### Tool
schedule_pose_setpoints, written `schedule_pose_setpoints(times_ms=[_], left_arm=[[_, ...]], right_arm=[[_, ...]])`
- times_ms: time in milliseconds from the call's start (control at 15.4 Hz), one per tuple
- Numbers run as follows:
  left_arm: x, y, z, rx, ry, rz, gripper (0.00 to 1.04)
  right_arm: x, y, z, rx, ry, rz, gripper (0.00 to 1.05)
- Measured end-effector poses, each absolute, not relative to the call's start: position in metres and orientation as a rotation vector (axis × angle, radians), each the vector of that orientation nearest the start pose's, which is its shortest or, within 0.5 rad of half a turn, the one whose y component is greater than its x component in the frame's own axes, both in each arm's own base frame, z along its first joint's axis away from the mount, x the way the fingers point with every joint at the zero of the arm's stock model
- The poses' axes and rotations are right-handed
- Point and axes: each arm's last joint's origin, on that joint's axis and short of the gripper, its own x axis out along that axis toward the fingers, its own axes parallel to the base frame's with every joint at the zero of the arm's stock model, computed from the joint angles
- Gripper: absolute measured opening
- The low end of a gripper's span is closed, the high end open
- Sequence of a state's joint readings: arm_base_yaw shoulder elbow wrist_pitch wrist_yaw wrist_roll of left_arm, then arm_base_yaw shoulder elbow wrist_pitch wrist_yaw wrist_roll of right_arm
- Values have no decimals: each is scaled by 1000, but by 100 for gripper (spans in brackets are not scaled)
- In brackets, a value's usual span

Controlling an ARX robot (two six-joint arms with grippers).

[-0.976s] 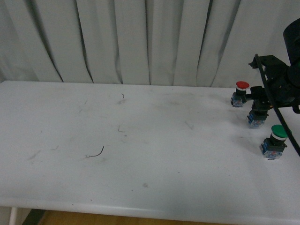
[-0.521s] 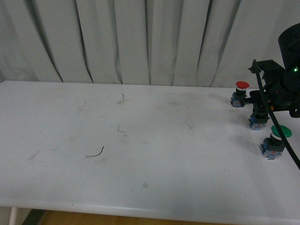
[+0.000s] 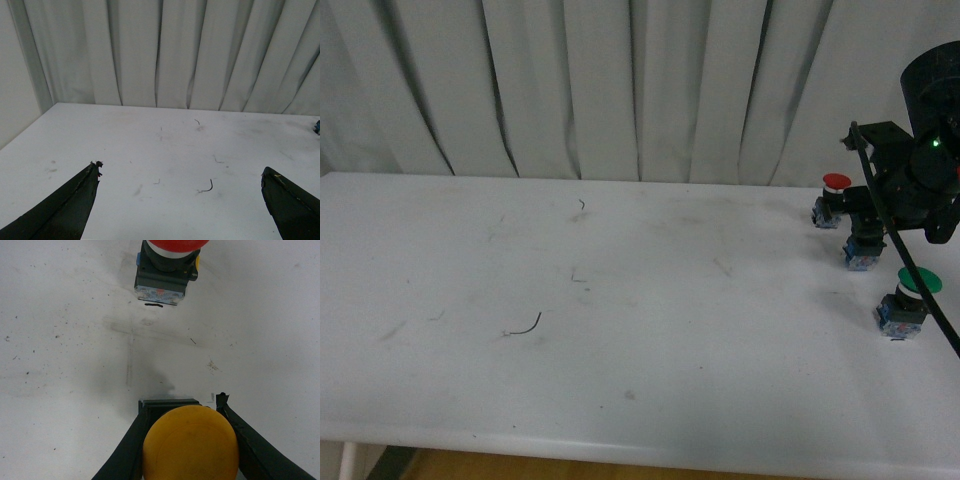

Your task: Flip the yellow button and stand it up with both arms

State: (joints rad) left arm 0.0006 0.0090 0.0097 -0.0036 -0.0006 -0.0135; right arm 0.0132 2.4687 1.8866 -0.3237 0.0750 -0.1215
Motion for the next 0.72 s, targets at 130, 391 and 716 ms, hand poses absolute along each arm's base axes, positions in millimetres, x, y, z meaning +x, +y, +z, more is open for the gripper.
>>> schedule_pose_setpoints(times_ms=[130,391,716], left_arm=[[98,0,166,-14,3,1,98],[98,0,166,-14,3,1,98],[98,0,166,-14,3,1,98]], right_arm=[[526,5,110,-152,908,-3,35],[525,10,108,-150,912,1,35],[524,11,102,-147,926,3,35]])
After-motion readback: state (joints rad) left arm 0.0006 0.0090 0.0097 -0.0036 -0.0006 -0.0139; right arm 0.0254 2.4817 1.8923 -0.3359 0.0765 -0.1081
